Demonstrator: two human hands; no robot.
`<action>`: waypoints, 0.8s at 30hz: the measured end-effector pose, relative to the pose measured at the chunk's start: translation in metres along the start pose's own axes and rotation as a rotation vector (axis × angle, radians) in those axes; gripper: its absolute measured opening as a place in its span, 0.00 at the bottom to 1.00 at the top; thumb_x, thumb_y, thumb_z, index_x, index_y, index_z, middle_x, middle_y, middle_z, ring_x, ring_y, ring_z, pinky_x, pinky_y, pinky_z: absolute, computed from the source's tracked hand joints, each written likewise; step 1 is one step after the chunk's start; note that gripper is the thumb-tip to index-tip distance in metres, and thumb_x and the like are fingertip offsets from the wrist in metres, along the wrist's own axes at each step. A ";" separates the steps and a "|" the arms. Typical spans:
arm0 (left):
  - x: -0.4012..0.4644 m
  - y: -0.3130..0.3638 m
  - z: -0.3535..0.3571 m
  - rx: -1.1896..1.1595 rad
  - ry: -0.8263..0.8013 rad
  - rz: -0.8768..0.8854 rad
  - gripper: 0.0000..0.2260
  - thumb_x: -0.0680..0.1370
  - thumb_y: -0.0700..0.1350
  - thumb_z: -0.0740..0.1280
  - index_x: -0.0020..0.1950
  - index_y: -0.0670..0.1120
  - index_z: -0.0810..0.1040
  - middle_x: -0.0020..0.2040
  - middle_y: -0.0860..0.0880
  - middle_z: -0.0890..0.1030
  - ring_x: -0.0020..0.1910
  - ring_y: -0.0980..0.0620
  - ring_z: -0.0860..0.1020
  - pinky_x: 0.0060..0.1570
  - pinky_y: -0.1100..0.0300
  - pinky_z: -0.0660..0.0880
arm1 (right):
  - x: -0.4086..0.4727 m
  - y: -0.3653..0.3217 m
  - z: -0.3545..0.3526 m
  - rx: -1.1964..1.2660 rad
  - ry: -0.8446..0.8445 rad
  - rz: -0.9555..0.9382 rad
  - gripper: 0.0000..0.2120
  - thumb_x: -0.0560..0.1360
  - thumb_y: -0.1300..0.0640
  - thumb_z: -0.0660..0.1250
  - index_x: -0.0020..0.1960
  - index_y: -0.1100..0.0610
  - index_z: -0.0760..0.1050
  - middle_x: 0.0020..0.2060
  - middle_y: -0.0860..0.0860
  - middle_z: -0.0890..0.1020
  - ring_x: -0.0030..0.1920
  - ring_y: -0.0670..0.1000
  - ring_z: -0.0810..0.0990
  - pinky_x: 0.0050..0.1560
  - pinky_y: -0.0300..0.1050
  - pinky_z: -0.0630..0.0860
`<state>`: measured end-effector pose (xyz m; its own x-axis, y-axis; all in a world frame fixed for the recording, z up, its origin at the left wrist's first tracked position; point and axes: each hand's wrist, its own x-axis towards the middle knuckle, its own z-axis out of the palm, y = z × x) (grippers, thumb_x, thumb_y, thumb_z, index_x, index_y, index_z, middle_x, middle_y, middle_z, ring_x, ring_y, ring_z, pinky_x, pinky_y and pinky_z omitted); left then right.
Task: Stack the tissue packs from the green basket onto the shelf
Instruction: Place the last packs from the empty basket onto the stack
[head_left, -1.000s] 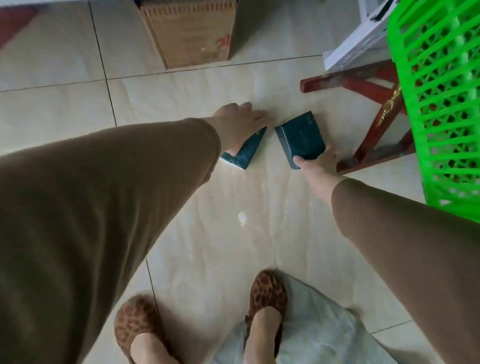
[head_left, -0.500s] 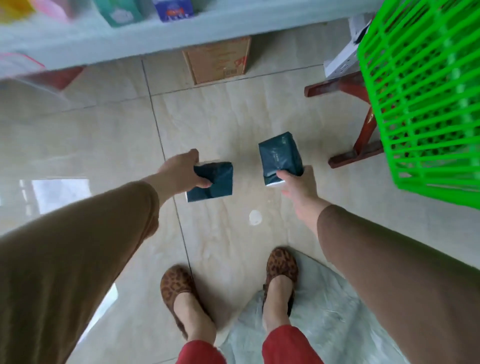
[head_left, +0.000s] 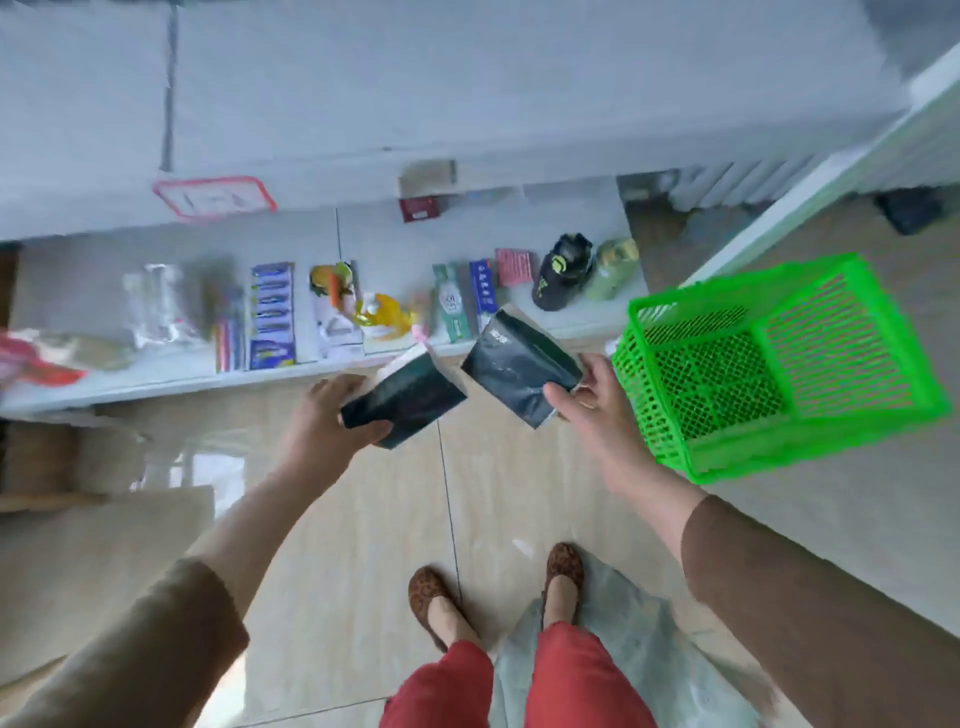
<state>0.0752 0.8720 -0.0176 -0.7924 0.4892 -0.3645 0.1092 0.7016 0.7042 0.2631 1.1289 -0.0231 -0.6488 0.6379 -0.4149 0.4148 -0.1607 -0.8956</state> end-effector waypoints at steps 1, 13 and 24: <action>-0.010 0.018 -0.030 0.007 0.036 0.027 0.19 0.67 0.45 0.79 0.51 0.57 0.76 0.49 0.53 0.76 0.45 0.51 0.76 0.41 0.61 0.71 | -0.008 -0.032 0.001 -0.021 -0.019 -0.058 0.22 0.69 0.53 0.74 0.61 0.51 0.72 0.53 0.51 0.83 0.50 0.48 0.84 0.55 0.50 0.77; 0.016 0.164 -0.228 0.239 0.315 0.411 0.19 0.69 0.45 0.76 0.56 0.51 0.73 0.52 0.53 0.75 0.46 0.52 0.74 0.43 0.58 0.68 | 0.012 -0.277 0.017 -0.290 0.003 -0.529 0.19 0.68 0.50 0.74 0.56 0.40 0.73 0.49 0.38 0.81 0.51 0.40 0.79 0.49 0.37 0.72; 0.200 0.250 -0.253 0.577 0.349 0.510 0.20 0.70 0.50 0.76 0.59 0.52 0.74 0.55 0.54 0.79 0.56 0.49 0.71 0.45 0.52 0.72 | 0.153 -0.330 0.002 -0.262 0.072 -0.481 0.19 0.71 0.58 0.77 0.58 0.49 0.74 0.52 0.51 0.83 0.43 0.47 0.79 0.50 0.47 0.75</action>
<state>-0.2078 1.0138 0.2399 -0.6926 0.6960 0.1895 0.7179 0.6396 0.2747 0.0259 1.2784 0.2087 -0.7631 0.6443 0.0514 0.2330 0.3484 -0.9079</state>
